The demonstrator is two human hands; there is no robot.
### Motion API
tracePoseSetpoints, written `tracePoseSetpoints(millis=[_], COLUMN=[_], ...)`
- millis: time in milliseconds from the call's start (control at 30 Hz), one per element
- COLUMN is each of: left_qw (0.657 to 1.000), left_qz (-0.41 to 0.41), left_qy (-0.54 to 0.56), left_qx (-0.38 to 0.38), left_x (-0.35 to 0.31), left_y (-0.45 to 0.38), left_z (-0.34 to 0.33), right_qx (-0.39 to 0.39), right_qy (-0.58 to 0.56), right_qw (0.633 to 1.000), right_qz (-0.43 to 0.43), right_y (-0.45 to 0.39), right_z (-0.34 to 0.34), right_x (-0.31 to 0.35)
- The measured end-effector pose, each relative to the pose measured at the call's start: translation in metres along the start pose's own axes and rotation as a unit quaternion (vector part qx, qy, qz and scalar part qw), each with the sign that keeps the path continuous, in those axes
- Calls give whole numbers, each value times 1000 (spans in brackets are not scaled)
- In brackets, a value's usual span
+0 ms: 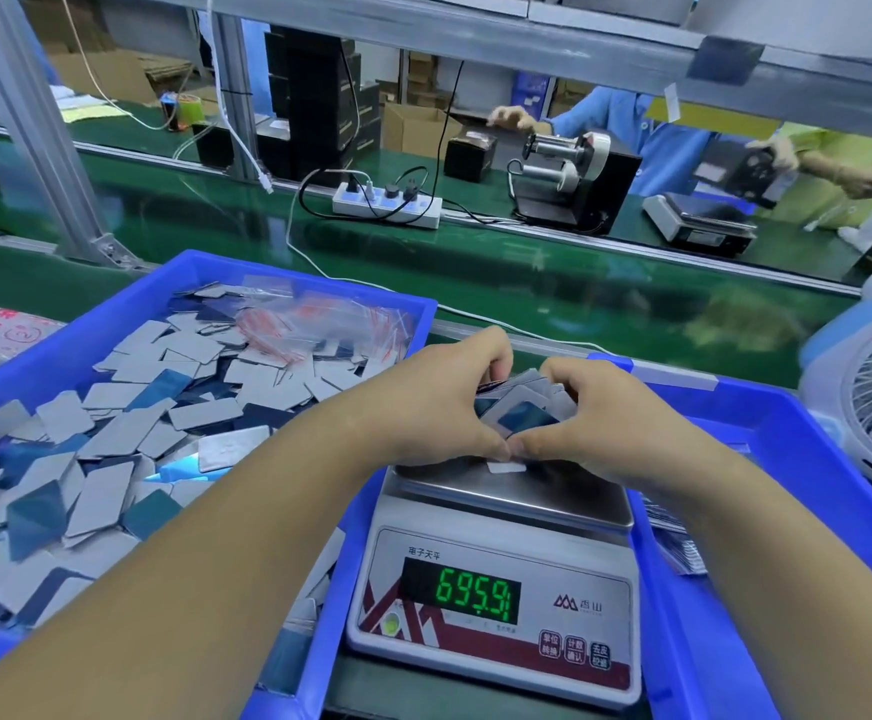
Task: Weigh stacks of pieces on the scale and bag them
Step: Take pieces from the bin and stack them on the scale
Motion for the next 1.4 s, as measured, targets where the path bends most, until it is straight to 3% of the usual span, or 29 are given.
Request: tracePoseSetpoints(millis=[267, 533, 733, 900, 1067, 1233, 1400], left_qw=[999, 993, 999, 997, 993, 999, 997], left_qz=[-9, -61, -26, -55, -69, -30, -32], left_qy=[35, 93, 37, 42, 66, 28, 57], left_qx=[32, -38, -8, -19, -71, -30, -47], left_x=[1, 3, 9, 5, 5, 10, 8], left_y=[0, -2, -6, -2, -4, -7, -8], left_z=[0, 8, -1, 0, 2, -4, -8], right_qx=[-6, -107, -60, -34, -93, -53, -108], right_qy=[-34, 40, 64, 86, 81, 100, 88], right_qw=[999, 990, 994, 992, 986, 990, 984], right_qz=[4, 86, 61, 90, 112, 86, 110], right_y=[-1, 1, 1, 4, 3, 3, 2], right_z=[2, 6, -2, 0, 5, -1, 0], right_x=[-2, 3, 2, 3, 1, -4, 0])
Point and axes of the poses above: each hand's wrist, its own y-axis away from the middle knuckle, its own z-axis out of the back of the hand, x = y × z, the point moved 3 cm from there along -y, towards the middle knuckle, and after that the axes turned 9 degrees about z, right-handed, at the moved point
